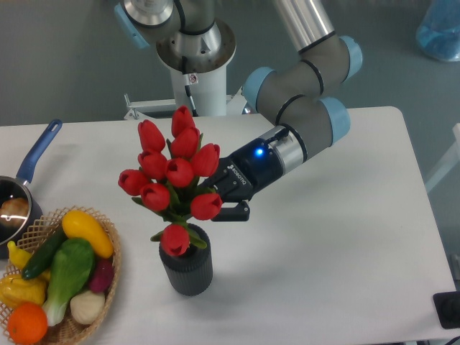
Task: Insert the flowers into the vase
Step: 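Lower the tulip stems into the vase opening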
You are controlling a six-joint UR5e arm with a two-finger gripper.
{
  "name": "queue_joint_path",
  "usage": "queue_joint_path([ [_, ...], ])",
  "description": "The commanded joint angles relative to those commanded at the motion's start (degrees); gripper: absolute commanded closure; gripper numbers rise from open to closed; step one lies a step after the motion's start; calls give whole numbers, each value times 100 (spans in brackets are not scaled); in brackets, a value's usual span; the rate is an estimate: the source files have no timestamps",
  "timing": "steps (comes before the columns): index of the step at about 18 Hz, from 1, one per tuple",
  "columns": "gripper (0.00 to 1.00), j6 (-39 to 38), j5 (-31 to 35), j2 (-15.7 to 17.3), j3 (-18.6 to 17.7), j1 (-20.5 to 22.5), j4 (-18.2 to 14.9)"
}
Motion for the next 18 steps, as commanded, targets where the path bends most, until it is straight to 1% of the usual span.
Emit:
queue_joint_path([
  [11,87,0,17,-158,-35,18,0],
  [18,86,140,17,-246,-158,61,0],
])
